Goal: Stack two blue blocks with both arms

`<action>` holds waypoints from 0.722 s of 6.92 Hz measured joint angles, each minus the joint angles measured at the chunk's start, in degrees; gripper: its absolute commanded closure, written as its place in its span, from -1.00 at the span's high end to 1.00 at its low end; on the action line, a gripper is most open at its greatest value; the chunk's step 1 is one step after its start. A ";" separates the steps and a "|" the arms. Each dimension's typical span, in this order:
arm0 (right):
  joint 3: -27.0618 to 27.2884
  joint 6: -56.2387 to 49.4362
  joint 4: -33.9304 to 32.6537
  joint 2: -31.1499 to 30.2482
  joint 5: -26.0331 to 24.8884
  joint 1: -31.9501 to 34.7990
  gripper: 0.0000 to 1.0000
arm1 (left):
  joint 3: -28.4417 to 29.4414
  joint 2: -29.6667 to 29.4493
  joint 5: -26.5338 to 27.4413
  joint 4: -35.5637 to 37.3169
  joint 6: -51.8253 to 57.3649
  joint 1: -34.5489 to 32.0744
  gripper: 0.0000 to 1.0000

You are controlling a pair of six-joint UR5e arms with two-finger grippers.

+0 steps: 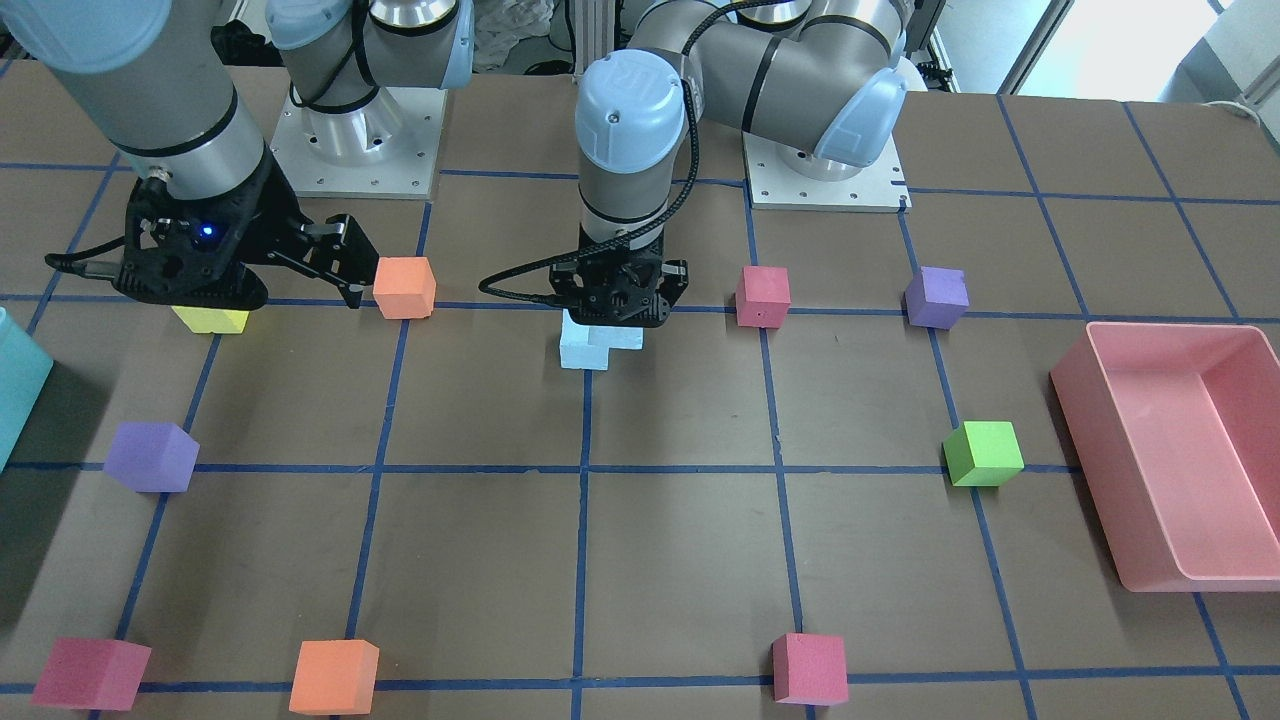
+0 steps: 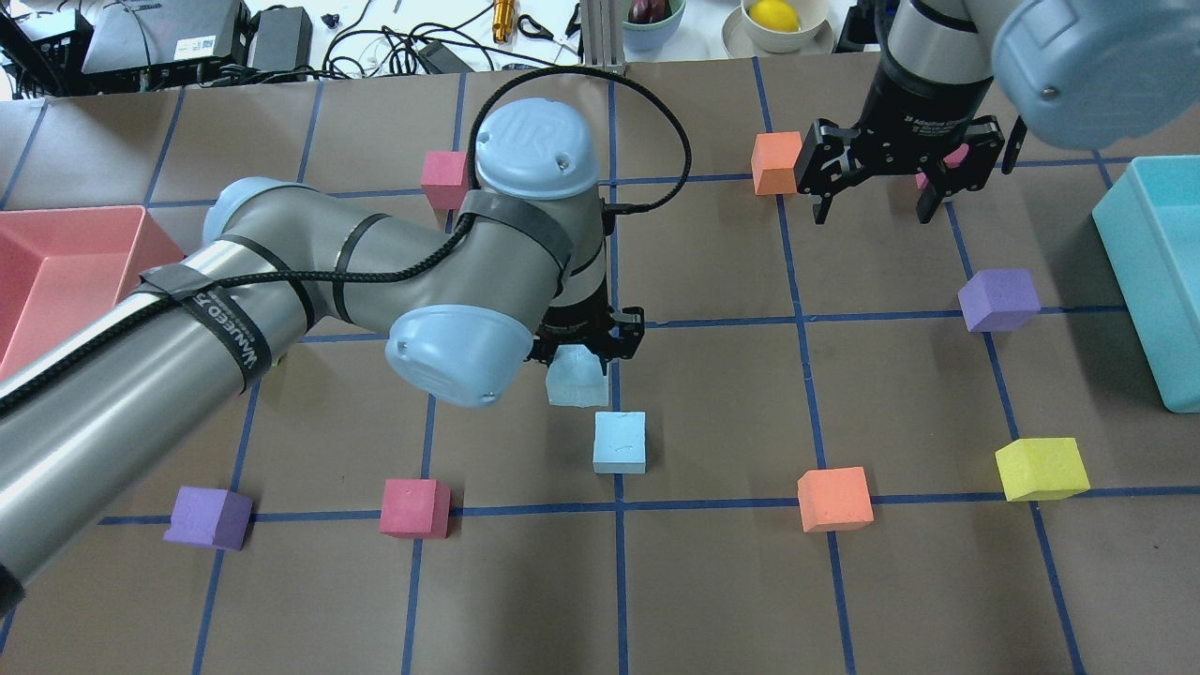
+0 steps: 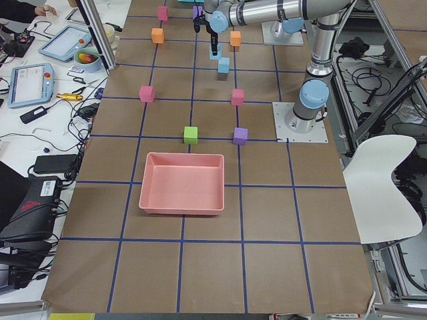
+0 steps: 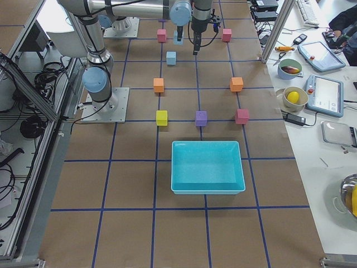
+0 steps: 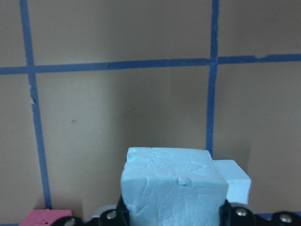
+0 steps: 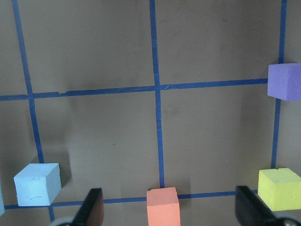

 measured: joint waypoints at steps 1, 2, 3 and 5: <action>0.26 0.05 0.64 -1.03 0.12 -0.04 1.00 | -1.81 -0.05 -0.11 1.60 -0.63 -1.26 -1.00; 0.55 0.01 1.26 -1.95 0.09 -0.12 1.00 | -4.07 -0.25 -0.27 5.06 -1.38 -1.81 -1.00; 0.75 -0.21 1.67 -2.82 -0.03 -0.20 1.00 | -5.86 -0.42 -0.48 8.17 -2.31 -1.99 -1.00; 1.23 -0.43 2.20 -4.34 -0.28 -0.32 1.00 | -7.00 -0.84 -1.12 10.68 -4.31 -2.21 -1.00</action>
